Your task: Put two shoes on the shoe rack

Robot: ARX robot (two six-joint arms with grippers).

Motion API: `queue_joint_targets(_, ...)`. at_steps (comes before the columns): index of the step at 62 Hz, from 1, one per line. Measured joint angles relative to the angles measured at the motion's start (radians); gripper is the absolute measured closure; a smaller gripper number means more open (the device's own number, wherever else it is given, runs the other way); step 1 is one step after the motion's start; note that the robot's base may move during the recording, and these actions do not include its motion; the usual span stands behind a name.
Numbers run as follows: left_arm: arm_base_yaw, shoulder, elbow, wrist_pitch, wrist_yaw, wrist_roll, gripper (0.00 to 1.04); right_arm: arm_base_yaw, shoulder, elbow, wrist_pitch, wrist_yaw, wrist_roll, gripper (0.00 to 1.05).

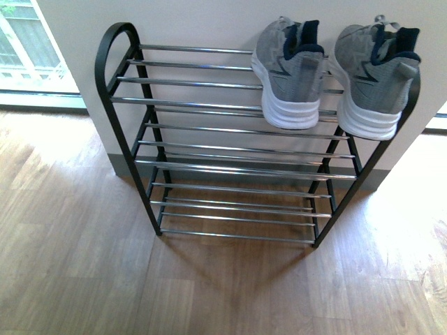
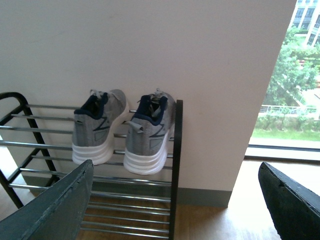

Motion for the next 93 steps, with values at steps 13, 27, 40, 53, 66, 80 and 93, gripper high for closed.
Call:
queue_joint_targets(13,0.0,0.0,0.0,0.0,0.003,0.002,0.1,0.0,0.001,0.0,0.0,0.002,0.0,0.09)
queue_joint_targets(27,0.0,0.0,0.0,0.0,0.003,0.003,0.09,0.0,0.0,0.0,0.0,0.005,0.0,0.09)
queue_joint_targets(40,0.0,0.0,0.0,0.0,0.003,0.003,0.09,0.0,0.0,0.0,-0.001,0.005,0.0,0.09)
queue_joint_targets(53,0.0,0.0,0.0,0.0,0.003,0.003,0.09,0.0,0.0,0.0,-0.001,0.002,0.0,0.09)
queue_joint_targets(66,0.0,0.0,0.0,0.0,0.003,0.003,0.09,0.0,-0.001,0.0,-0.003,0.005,0.003,0.09)
queue_joint_targets(80,0.0,0.0,0.0,0.0,0.003,0.003,0.09,0.0,0.0,0.0,-0.003,0.005,0.003,0.09)
queue_joint_targets(93,0.0,0.0,0.0,0.0,0.003,0.003,0.09,0.0,0.0,0.0,-0.003,0.002,0.003,0.09)
